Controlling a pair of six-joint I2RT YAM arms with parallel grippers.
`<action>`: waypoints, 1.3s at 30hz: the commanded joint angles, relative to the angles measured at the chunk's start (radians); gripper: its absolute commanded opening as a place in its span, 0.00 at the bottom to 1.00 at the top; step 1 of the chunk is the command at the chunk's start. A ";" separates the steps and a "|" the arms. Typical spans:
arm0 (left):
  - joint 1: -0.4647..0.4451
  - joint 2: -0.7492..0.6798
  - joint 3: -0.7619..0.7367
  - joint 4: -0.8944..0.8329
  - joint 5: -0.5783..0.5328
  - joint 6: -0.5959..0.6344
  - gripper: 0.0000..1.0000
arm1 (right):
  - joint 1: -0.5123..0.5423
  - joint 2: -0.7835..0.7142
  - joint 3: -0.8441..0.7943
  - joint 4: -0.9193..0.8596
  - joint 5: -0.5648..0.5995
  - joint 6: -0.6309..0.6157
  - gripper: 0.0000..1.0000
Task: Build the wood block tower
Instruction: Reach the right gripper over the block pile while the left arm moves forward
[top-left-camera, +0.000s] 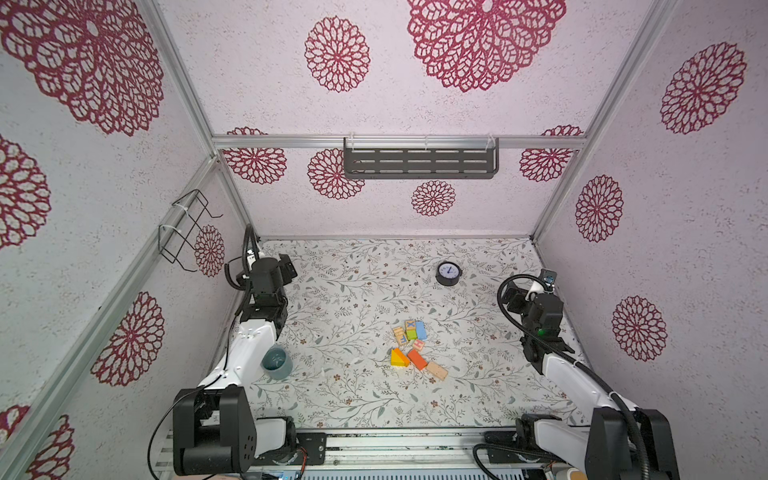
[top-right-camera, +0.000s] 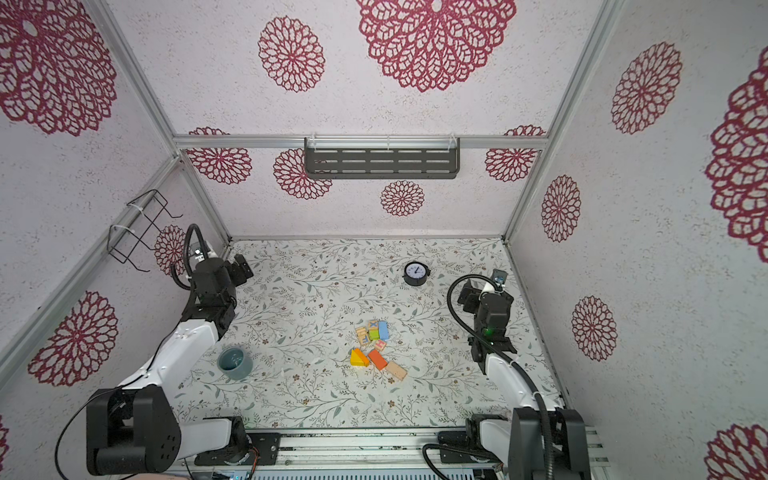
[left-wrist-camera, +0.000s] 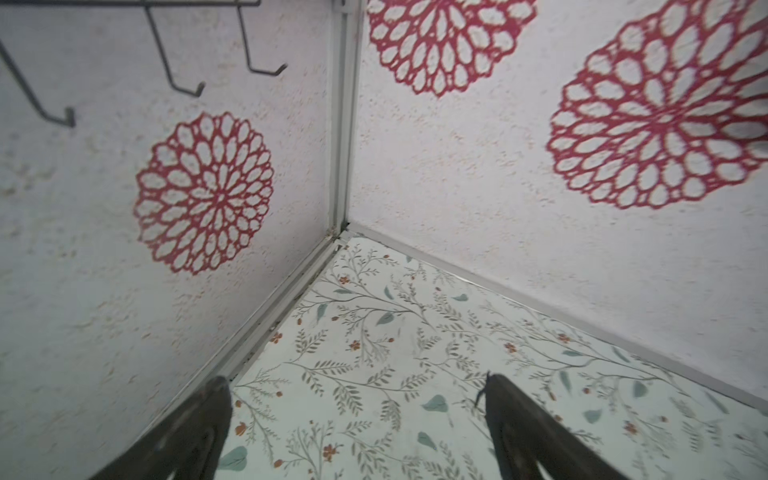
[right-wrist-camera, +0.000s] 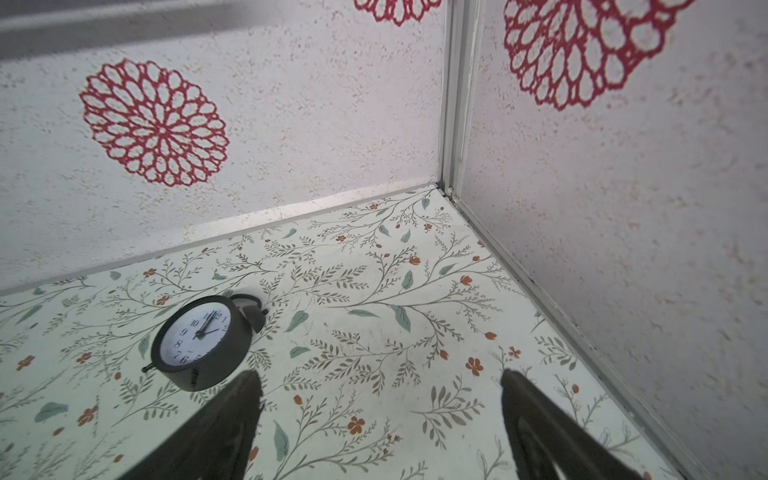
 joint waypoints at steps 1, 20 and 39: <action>-0.117 -0.012 0.092 -0.301 0.003 -0.034 0.97 | 0.052 -0.042 0.089 -0.282 0.013 0.065 0.92; -0.566 -0.073 0.101 -0.789 -0.199 -0.404 0.97 | 0.470 0.070 0.361 -0.753 -0.167 0.169 0.70; -0.562 -0.362 -0.074 -0.908 -0.164 -0.573 0.97 | 0.846 0.402 0.535 -0.862 -0.246 0.101 0.31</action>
